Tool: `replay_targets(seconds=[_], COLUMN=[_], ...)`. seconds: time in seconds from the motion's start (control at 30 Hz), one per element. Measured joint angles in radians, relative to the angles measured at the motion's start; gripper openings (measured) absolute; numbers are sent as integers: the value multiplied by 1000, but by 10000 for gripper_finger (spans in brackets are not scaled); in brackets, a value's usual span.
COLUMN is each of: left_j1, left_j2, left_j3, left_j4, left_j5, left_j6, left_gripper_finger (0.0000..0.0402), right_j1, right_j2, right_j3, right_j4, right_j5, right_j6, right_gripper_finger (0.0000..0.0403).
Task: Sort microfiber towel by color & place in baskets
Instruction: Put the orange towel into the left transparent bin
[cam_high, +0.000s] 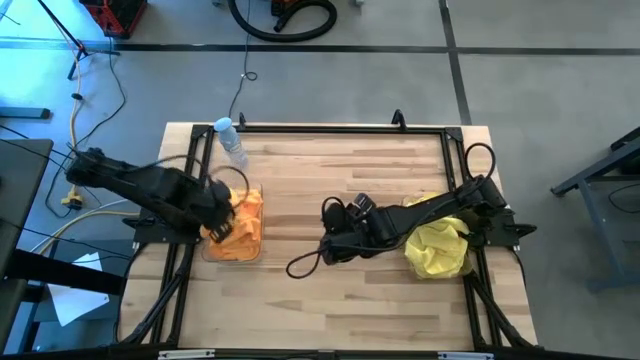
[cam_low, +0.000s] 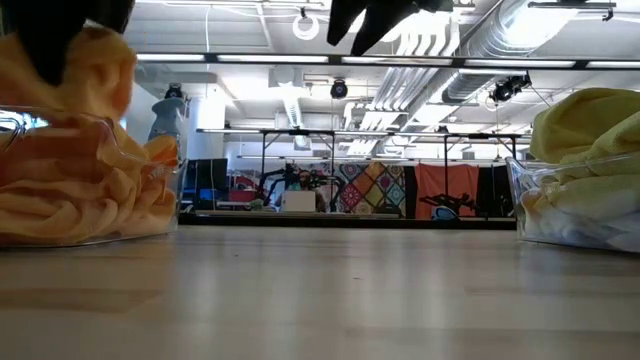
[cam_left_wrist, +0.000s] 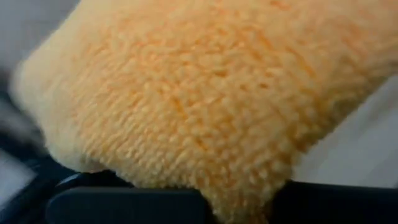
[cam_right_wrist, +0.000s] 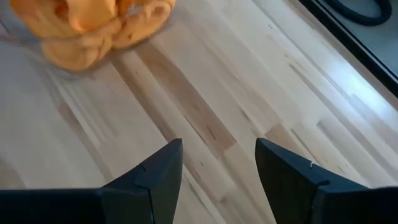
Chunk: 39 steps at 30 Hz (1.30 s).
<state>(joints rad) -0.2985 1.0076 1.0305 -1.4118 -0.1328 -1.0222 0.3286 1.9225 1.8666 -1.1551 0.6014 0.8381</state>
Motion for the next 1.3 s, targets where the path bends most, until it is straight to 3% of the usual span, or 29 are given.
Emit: replay_targets(seconds=[0.1, 0.23, 0.4, 0.57, 0.9, 1.3], left_j1=[-1, 6, 32, 32, 33, 32], left_j2=[0, 24, 70, 106, 98, 97], left_j3=[-111, -231, -298, -320, -193, 30], left_j4=[161, 344, 380, 442, 286, 25], left_j5=[96, 112, 99, 101, 116, 131], left_j6=[108, 213, 291, 367, 424, 285], left_gripper_finger=[5, 5, 21, 65, 158, 166], right_j1=[-16, -45, -73, -89, -98, -112], right_j2=[8, 16, 19, 19, 19, 19], right_j3=[0, 0, 0, 0, 0, 0], right_j4=[21, 39, 47, 57, 41, 37], right_j5=[0, -7, -8, -8, 28, 3], right_j6=[8, 45, 105, 108, 104, 35], right_gripper_finger=[197, 197, 197, 197, 197, 197])
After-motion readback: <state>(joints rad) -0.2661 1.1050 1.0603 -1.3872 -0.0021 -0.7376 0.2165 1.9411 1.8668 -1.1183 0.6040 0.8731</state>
